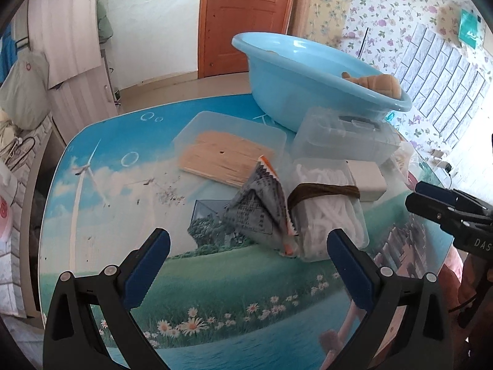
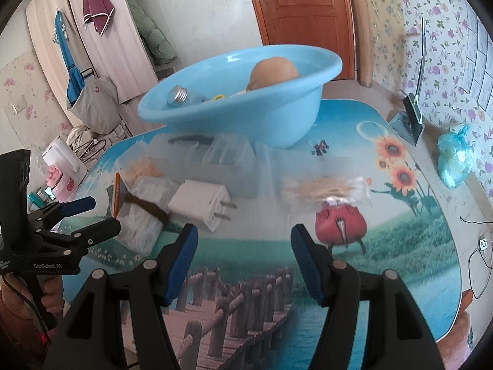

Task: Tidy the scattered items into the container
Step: 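Withdraw both tools from the basin back over the table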

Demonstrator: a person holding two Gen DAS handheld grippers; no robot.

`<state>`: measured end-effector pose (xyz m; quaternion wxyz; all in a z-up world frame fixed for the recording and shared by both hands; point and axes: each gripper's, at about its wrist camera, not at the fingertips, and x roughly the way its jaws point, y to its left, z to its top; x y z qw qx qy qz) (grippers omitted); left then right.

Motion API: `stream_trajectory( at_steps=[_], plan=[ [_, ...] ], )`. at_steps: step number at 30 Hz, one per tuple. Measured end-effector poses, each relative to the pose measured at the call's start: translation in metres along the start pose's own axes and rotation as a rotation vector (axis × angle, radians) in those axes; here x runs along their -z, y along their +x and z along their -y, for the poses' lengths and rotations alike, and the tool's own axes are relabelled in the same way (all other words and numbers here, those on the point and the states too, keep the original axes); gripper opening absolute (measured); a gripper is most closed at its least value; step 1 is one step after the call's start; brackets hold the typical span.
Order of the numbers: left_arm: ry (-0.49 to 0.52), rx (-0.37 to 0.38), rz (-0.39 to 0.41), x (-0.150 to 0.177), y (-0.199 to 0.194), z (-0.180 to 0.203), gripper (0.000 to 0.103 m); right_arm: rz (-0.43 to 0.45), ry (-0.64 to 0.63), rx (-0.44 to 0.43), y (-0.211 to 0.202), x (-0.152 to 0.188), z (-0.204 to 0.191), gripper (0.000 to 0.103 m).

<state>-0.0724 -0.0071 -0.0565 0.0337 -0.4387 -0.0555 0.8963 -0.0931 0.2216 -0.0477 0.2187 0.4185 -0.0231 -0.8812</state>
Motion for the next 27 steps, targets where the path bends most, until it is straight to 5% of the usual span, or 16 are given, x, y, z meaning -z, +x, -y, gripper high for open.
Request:
stream_trajectory(
  at_steps=[12,19,27],
  plan=[
    [-0.021,-0.003,0.016,0.002,-0.004,-0.013,0.102,-0.010,-0.030,0.015,0.001,0.003,-0.008,0.063],
    [-0.034,-0.035,0.003,0.003,0.004,-0.018,0.102,0.085,0.016,0.080,-0.016,0.002,0.010,0.064],
    [0.007,-0.057,0.006,-0.009,0.013,-0.009,0.102,0.080,0.059,0.166,-0.007,-0.007,0.027,0.089]
  ],
)
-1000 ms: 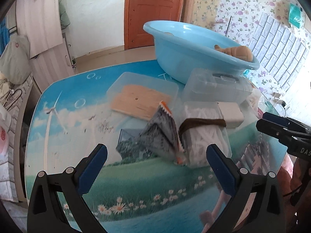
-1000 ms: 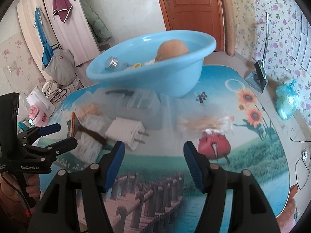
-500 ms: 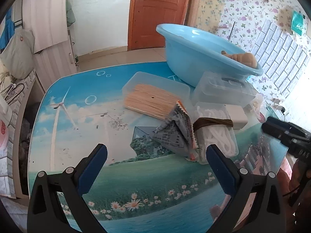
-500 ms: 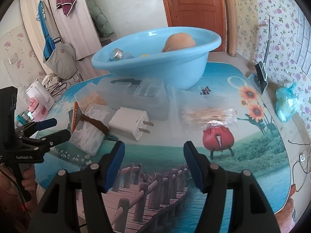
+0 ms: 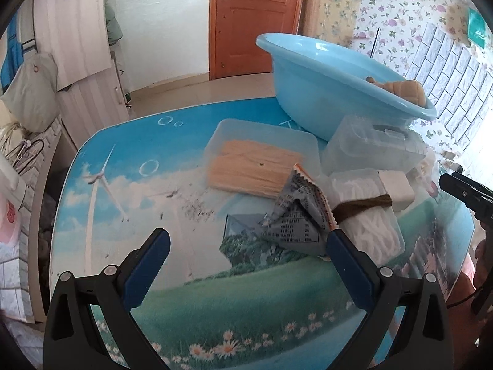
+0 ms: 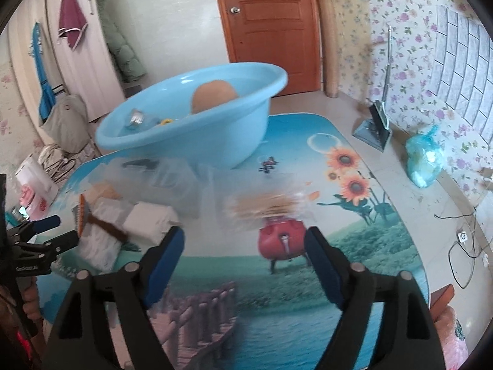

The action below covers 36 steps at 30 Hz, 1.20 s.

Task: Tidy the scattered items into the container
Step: 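Withdraw both tools from the basin back over the table, then grasp the grey triangular snack packet with the left tool while the right tool approaches the stick bag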

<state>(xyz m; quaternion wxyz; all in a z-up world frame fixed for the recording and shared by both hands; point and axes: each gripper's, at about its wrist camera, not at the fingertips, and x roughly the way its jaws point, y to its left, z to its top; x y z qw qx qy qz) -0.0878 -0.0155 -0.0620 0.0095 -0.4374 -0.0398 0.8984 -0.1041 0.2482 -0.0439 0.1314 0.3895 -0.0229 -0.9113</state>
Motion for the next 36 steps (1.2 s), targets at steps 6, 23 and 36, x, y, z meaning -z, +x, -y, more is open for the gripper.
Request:
stream_trajectory(
  at_steps=[6,23,36],
  plan=[
    [0.016,0.049,0.002,-0.007,0.000,0.009,0.102,-0.011,0.004,-0.011,0.010,-0.009,0.006,0.096],
    [0.044,0.104,-0.005,-0.005,0.011,0.013,0.045,-0.065,-0.022,0.003,0.040,-0.023,0.005,0.102],
    [0.014,0.062,0.006,0.007,-0.001,0.000,0.045,-0.060,-0.005,-0.021,0.043,-0.017,0.012,0.060]
  ],
)
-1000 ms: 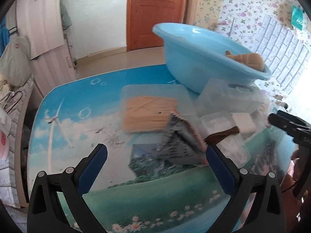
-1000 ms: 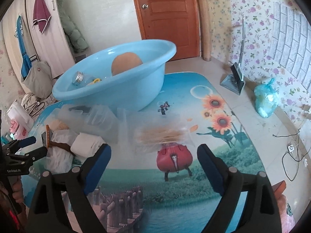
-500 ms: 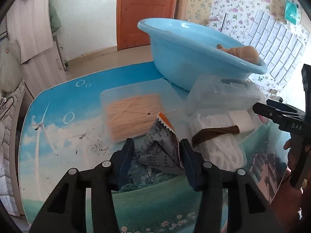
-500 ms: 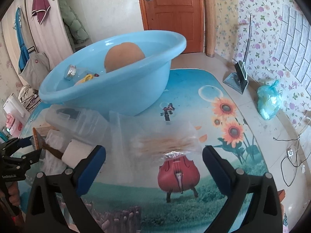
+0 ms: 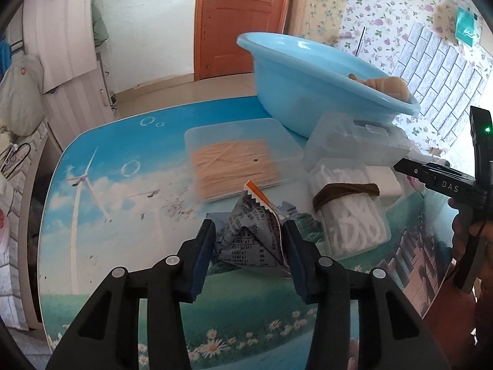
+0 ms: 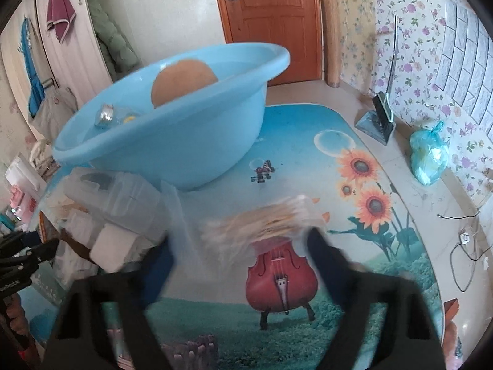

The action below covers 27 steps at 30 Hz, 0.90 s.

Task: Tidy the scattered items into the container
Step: 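Grasp the grey triangular snack packet with the left tool while the right tool approaches the stick bag, then grasp the clear bag of wooden sticks with the right tool while the left tool holds the packet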

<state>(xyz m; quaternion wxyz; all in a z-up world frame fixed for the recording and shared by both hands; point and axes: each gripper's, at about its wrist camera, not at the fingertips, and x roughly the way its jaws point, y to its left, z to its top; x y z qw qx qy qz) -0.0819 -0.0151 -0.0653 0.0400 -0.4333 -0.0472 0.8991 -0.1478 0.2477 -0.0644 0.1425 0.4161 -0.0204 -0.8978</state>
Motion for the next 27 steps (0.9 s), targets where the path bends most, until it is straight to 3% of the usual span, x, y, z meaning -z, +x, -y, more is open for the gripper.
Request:
stream_trajectory(
  at_steps=[6,20,27],
  plan=[
    [-0.006,-0.013,0.003,0.001,-0.001,-0.002,0.045,0.020,-0.005,0.000,0.001,0.002,0.001,0.036],
    [-0.016,-0.018,0.005,0.004,-0.009,-0.001,0.045,0.056,-0.036,-0.003,-0.021,0.010,-0.007,0.019],
    [-0.009,-0.017,0.009,0.009,-0.015,0.002,0.045,0.058,-0.075,-0.049,-0.041,0.024,-0.016,0.010]
  ],
)
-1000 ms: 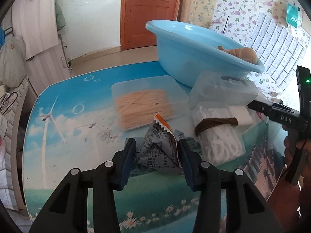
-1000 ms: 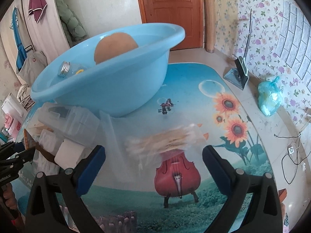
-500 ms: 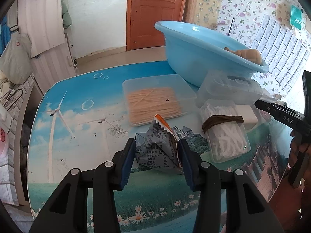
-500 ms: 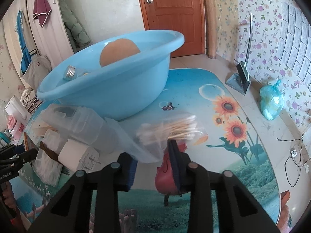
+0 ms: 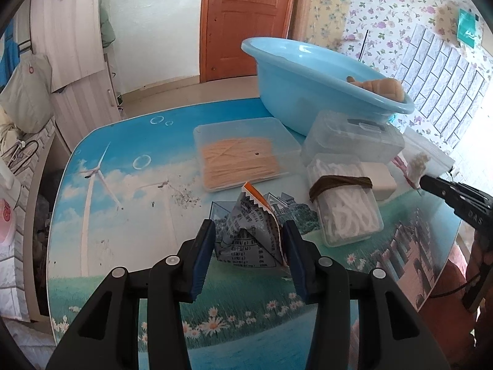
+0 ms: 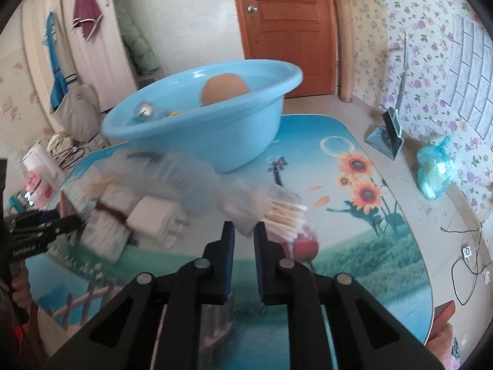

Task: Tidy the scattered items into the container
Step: 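Grasp the clear bag of wooden sticks with the right tool while the left tool holds the packet, then lift and carry the snack packet and stick bag with both tools toward the basin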

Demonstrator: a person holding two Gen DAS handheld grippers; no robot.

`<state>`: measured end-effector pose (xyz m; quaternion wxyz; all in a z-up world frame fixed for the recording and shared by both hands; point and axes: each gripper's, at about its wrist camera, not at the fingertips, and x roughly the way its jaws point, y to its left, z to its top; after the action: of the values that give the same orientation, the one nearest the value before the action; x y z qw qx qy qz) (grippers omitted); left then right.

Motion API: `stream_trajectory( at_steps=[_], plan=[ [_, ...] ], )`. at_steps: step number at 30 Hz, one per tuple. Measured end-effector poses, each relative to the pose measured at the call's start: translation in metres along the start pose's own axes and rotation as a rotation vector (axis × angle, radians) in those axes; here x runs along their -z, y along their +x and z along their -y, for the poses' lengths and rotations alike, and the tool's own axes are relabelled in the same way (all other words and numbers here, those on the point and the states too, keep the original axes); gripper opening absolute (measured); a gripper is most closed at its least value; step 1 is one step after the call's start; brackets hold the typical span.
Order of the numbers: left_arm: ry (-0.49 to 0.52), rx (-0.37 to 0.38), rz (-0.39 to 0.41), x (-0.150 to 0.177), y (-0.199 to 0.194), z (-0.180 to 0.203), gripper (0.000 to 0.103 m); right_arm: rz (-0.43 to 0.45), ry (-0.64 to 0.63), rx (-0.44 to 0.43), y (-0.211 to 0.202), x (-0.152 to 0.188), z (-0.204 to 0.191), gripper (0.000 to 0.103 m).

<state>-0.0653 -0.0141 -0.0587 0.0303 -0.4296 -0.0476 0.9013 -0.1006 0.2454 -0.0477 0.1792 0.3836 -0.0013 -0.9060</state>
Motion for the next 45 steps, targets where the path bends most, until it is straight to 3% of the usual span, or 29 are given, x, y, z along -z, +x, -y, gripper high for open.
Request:
stream_trajectory(
  at_steps=[9,11,13,16,18,25,30,36,40,41,42,44,45],
  plan=[
    [0.003,0.013,-0.001,0.009,-0.007,0.000,0.045,-0.005,-0.047,-0.028,-0.022,0.016,-0.016,0.010],
    [0.006,0.014,-0.011,0.012,-0.006,0.000,0.045,0.010,-0.058,-0.006,-0.027,0.018,-0.019,0.025],
    [0.010,0.011,-0.019,0.015,-0.006,0.000,0.045,0.014,-0.068,0.010,-0.031,0.019,-0.021,0.059],
    [0.010,0.017,-0.020,0.017,-0.007,0.000,0.046,0.028,-0.057,-0.004,-0.035,0.021,-0.019,0.081],
    [0.008,0.023,-0.023,0.017,-0.006,-0.001,0.048,0.027,-0.059,-0.003,-0.034,0.021,-0.020,0.089],
    [0.002,0.010,-0.018,0.019,-0.006,0.001,0.060,-0.009,-0.038,-0.024,-0.020,0.021,-0.019,0.099],
    [0.026,-0.010,-0.011,0.021,-0.003,0.007,0.075,-0.049,-0.033,-0.020,-0.002,0.015,-0.017,0.099],
    [0.078,-0.058,-0.009,0.023,0.001,0.016,0.084,-0.089,-0.063,0.011,0.017,0.008,-0.020,0.099],
    [0.071,-0.055,-0.011,0.022,0.000,0.015,0.084,-0.101,-0.065,0.017,0.024,0.008,-0.020,0.098],
    [0.071,-0.053,-0.009,0.022,0.000,0.015,0.080,-0.096,-0.067,0.011,0.023,0.008,-0.021,0.096],
    [0.073,-0.049,-0.002,0.021,-0.002,0.015,0.068,-0.089,-0.067,-0.001,0.023,0.008,-0.020,0.091],
    [0.081,-0.047,0.005,0.021,-0.004,0.016,0.055,-0.079,-0.057,-0.017,0.020,0.007,-0.019,0.083],
    [0.081,-0.046,0.003,0.020,-0.004,0.016,0.054,-0.078,-0.053,-0.023,0.019,0.006,-0.019,0.079]
  ],
)
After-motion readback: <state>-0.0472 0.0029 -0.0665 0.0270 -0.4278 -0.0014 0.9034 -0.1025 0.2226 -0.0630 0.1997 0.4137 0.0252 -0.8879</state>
